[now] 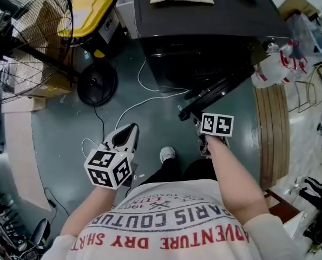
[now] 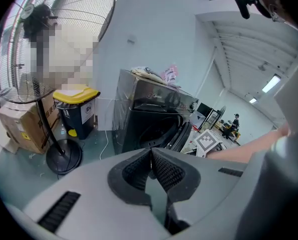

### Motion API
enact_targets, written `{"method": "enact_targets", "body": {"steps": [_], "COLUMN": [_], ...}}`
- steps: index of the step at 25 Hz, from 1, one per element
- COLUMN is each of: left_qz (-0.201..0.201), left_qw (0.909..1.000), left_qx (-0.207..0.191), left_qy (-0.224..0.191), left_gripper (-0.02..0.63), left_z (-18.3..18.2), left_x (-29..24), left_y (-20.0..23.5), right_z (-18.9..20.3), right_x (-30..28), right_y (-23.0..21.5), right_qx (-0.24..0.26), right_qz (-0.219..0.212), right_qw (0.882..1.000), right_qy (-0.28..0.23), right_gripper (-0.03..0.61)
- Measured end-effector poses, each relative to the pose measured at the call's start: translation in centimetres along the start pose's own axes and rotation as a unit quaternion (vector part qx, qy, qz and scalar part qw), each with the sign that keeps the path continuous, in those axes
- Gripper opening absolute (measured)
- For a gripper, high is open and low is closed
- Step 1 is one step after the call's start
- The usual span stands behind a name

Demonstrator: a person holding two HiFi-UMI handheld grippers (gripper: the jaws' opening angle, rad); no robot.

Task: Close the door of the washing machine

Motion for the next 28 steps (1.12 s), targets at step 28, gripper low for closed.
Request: {"method": "enact_targets", "body": {"steps": [28], "left_qz": [-0.063], "left_qw": [0.9956], "left_qx": [0.067], "left_qy": [-0.02], "left_gripper": [0.029], "left_z": [-7.1], "left_x": [-2.1], "left_y": [4.2], "right_z": [-12.7], "right_x": [-7.2], "right_y": [2.2], "right_qx": [0.042], "right_qz": [-0.073], "right_qw": [0.996], "right_qy": [-0.011], "right_gripper": [0.101]}}
Point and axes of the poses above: the fingertips, and each gripper's own axes: x backward along the fingers, y to its left, z out of its underside, the point moved 1 cm from there along x, backward along the fingers, and after that the axes turned 14 degrees about x, right-handed, at the moved point
